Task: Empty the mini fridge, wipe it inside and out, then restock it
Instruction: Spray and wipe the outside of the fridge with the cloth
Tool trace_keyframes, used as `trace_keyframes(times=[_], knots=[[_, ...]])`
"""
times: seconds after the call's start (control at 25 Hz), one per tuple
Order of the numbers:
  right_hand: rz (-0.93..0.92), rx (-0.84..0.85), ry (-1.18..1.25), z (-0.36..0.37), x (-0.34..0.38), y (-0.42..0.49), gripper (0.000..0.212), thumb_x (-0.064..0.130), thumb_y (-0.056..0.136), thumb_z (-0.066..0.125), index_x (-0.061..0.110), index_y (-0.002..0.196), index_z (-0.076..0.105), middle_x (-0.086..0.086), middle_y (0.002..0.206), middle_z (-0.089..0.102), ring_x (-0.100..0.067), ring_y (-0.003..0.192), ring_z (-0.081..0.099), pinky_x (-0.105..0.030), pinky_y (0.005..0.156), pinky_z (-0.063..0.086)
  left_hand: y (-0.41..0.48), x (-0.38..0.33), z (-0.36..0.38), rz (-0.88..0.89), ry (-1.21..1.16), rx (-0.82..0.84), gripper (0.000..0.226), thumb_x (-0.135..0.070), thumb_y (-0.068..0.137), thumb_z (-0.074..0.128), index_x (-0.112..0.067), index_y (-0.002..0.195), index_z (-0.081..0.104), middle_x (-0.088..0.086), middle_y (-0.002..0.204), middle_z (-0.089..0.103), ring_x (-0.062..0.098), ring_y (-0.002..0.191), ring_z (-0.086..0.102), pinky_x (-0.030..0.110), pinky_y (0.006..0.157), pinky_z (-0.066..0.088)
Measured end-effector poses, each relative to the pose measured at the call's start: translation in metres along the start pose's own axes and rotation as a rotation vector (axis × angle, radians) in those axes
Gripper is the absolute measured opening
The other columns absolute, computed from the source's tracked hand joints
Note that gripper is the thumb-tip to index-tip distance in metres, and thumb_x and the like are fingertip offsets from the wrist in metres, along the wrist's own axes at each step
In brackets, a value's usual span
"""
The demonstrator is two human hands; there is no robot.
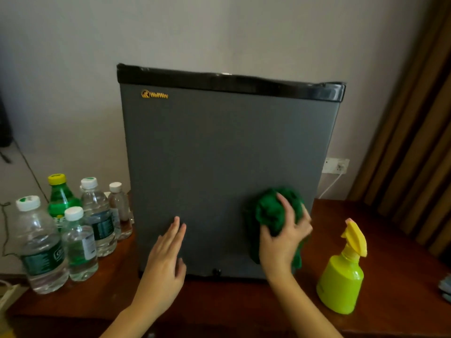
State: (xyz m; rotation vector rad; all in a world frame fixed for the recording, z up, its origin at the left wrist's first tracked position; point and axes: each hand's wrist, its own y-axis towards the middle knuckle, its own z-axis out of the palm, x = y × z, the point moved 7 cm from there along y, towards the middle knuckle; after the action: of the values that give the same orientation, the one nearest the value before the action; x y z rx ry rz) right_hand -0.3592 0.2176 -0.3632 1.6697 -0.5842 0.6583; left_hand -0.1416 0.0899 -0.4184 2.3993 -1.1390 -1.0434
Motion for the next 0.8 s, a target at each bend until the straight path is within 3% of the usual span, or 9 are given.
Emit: trace_keyframes(times=[0.08, 0.2, 0.24, 0.32, 0.4, 0.52, 0.6, 0.68, 0.8], knots=[[-0.436, 0.083, -0.133, 0.046, 0.093, 0.004, 0.079, 0.005, 0.062, 0.070, 0.042, 0.129, 0.052, 0.004, 0.140, 0.035, -0.029, 0.115, 0.035, -0.043, 0.094, 0.037, 0.001, 0.004, -0.013, -0.049, -0.118, -0.098, 0.078, -0.001, 0.088, 0.057, -0.037, 0.144, 0.018, -0.029, 0.152, 0.006, -0.009, 0.140, 0.007, 0.019, 0.114, 0.009], [-1.118, 0.353, -0.377, 0.133, 0.178, -0.046, 0.053, 0.025, 0.078, 0.040, 0.042, 0.126, 0.057, 0.006, 0.144, 0.044, -0.029, 0.105, 0.038, -0.039, 0.081, 0.040, -0.002, 0.022, -0.043, -0.204, -0.287, -0.370, 0.066, 0.007, 0.081, 0.054, -0.033, 0.131, 0.036, -0.004, 0.147, 0.032, 0.007, 0.136, 0.026, 0.031, 0.112, 0.021], [-1.254, 0.396, -0.447, 0.152, 0.193, -0.057, 0.053, 0.027, 0.082, 0.030, 0.041, 0.124, 0.059, 0.006, 0.144, 0.045, -0.027, 0.106, 0.036, -0.039, 0.082, 0.040, 0.000, 0.030, -0.050, -0.272, -0.333, -0.401, 0.068, 0.009, 0.082, 0.054, -0.039, 0.126, 0.035, 0.001, 0.147, 0.031, 0.014, 0.137, 0.027, 0.035, 0.112, 0.023], [-1.331, 0.382, -0.481, 0.167, 0.227, -0.050, 0.057, 0.025, 0.082, 0.022, 0.040, 0.119, 0.063, 0.006, 0.141, 0.048, -0.026, 0.108, 0.034, -0.038, 0.083, 0.040, 0.004, 0.037, -0.065, -0.318, -0.368, -0.395, 0.081, 0.013, 0.083, 0.053, -0.054, 0.123, 0.032, -0.011, 0.150, 0.025, 0.018, 0.139, 0.028, 0.045, 0.114, 0.027], [-1.259, 0.295, -0.438, 0.150, 0.259, -0.008, 0.055, 0.022, 0.079, 0.028, 0.037, 0.116, 0.066, 0.004, 0.140, 0.050, -0.028, 0.106, 0.037, -0.039, 0.080, 0.040, 0.010, 0.031, -0.083, -0.205, -0.365, -0.420, 0.091, 0.016, 0.083, 0.052, -0.062, 0.126, 0.033, -0.026, 0.147, 0.025, 0.009, 0.138, 0.029, 0.048, 0.111, 0.033], [-1.013, 0.082, -0.327, 0.081, 0.255, 0.083, 0.061, 0.010, 0.066, 0.057, 0.036, 0.120, 0.063, 0.004, 0.143, 0.047, -0.032, 0.099, 0.046, -0.038, 0.078, 0.042, 0.016, 0.013, -0.106, -0.147, -0.356, -0.420, 0.087, 0.013, 0.085, 0.053, -0.062, 0.124, 0.035, -0.017, 0.145, 0.031, -0.004, 0.134, 0.027, 0.024, 0.111, 0.026], [-0.820, -0.068, -0.296, 0.019, 0.210, 0.122, 0.065, 0.008, 0.065, 0.060, 0.035, 0.125, 0.060, 0.002, 0.143, 0.046, -0.033, 0.100, 0.045, -0.036, 0.085, 0.042, 0.016, 0.002, -0.119, -0.127, -0.348, -0.422, 0.077, 0.011, 0.086, 0.054, -0.053, 0.125, 0.035, -0.014, 0.145, 0.033, -0.012, 0.131, 0.025, 0.019, 0.108, 0.021], [-0.516, -0.178, -0.198, -0.037, 0.156, 0.141, 0.064, 0.004, 0.070, 0.060, 0.030, 0.128, 0.058, -0.005, 0.142, 0.046, -0.038, 0.106, 0.042, -0.030, 0.091, 0.036, 0.013, -0.005, -0.130, -0.093, -0.343, -0.405, 0.072, 0.008, 0.087, 0.054, -0.050, 0.125, 0.035, -0.022, 0.142, 0.032, -0.023, 0.127, 0.020, 0.020, 0.108, 0.019], [-0.168, -0.238, -0.070, -0.046, 0.139, 0.150, 0.064, 0.004, 0.073, 0.059, 0.031, 0.130, 0.056, -0.009, 0.142, 0.043, -0.040, 0.111, 0.038, -0.028, 0.093, 0.034, 0.018, -0.009, -0.143, -0.082, -0.322, -0.380, 0.066, 0.005, 0.089, 0.054, -0.045, 0.128, 0.037, -0.022, 0.140, 0.033, -0.022, 0.125, 0.023, 0.017, 0.107, 0.019]])
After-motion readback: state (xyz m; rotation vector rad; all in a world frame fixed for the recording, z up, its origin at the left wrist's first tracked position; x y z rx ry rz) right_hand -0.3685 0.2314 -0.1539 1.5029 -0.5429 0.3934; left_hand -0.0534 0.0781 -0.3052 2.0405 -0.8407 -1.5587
